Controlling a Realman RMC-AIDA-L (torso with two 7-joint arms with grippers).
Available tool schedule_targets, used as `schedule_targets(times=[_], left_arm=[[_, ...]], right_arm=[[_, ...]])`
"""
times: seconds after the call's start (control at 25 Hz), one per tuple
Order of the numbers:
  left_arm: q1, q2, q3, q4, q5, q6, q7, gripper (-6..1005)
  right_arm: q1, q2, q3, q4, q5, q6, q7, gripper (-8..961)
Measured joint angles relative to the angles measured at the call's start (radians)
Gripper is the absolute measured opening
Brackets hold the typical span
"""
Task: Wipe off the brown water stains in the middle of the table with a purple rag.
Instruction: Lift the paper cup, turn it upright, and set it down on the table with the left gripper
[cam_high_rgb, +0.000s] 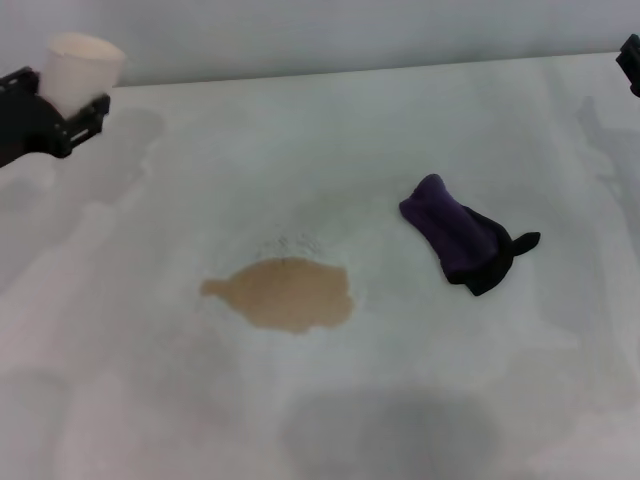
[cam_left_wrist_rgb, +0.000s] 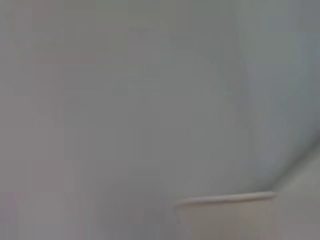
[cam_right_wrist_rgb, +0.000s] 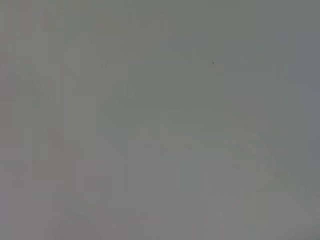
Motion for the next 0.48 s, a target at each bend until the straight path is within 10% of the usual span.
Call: schedule_targets(times=[0.48], left_arm=[[0.26, -0.009, -0.003, 0.352, -0.588, 0.05, 0.253, 623]], right_arm=[[-0.002, 0.001, -0.001, -0.002, 0.0, 0.003, 0.0, 873]])
